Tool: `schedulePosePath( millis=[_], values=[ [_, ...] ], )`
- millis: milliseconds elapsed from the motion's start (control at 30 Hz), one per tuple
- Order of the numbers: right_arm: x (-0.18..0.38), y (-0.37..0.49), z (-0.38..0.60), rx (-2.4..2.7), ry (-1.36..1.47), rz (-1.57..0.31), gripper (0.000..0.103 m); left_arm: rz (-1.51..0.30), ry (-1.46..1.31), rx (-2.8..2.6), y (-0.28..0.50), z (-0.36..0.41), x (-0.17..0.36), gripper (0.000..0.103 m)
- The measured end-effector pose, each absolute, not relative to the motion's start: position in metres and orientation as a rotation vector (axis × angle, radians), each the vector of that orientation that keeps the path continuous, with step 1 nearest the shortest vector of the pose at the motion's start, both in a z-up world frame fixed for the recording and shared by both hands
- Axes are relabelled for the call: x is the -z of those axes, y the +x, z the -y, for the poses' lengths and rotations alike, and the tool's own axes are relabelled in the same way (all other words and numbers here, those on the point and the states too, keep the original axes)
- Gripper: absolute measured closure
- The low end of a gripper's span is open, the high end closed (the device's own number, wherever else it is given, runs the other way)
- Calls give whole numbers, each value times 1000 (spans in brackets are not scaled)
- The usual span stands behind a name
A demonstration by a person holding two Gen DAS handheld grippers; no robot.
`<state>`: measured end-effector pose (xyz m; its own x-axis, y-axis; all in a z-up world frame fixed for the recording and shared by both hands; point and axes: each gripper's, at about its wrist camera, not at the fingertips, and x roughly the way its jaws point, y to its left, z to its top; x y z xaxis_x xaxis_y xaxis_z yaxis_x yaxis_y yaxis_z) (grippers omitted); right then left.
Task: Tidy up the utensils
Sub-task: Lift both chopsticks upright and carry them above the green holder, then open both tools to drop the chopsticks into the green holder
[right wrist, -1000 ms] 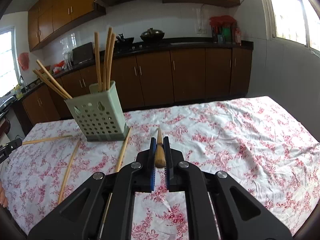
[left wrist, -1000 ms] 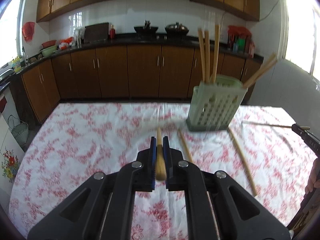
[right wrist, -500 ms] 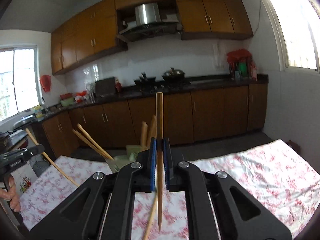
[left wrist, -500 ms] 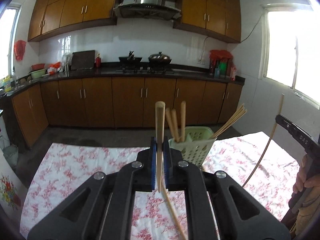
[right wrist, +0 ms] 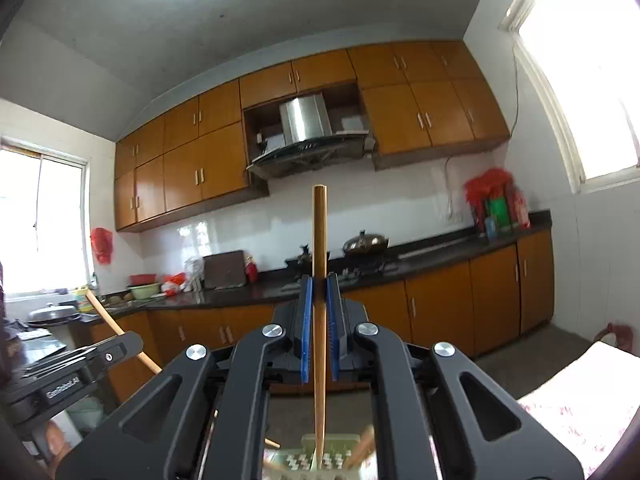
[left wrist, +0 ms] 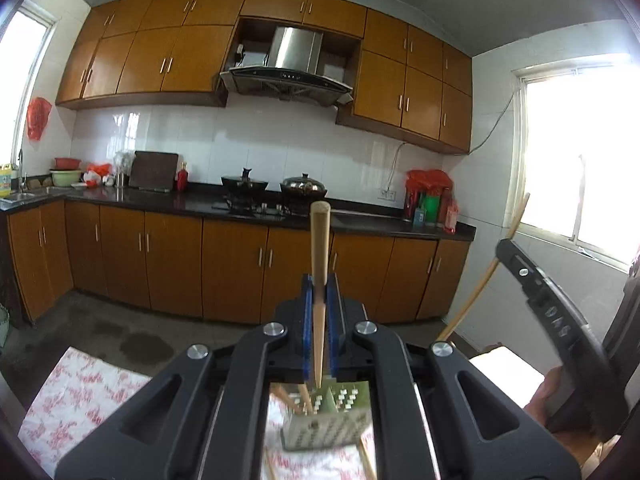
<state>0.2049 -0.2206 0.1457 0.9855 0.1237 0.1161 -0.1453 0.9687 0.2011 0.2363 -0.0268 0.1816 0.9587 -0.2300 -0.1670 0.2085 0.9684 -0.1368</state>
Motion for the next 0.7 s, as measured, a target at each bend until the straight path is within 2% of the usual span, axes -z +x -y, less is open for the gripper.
schedulePosePath(
  millis=[300,467,500,567,600,633,700],
  values=[
    [-97,241,204,-124,168,-20,95,-274,-131,240,288,36,-132,95],
    [-94,238,204,-135,172,-75,94,-306,-128,237,293,31,-118,95],
    [-95,235,206,-140,171,-87,93,-312,-127,233,294,31,-117,95],
    [-97,230,207,-142,174,-99,79,-315,-129,227,292,26,-115,93],
    [-99,227,210,-139,176,-100,66,-321,-130,226,291,24,-115,89],
    [-102,222,211,-136,177,-100,62,-325,-132,220,289,22,-116,84],
    [-106,214,216,-129,177,-104,62,-323,-135,213,282,18,-116,79]
  ],
)
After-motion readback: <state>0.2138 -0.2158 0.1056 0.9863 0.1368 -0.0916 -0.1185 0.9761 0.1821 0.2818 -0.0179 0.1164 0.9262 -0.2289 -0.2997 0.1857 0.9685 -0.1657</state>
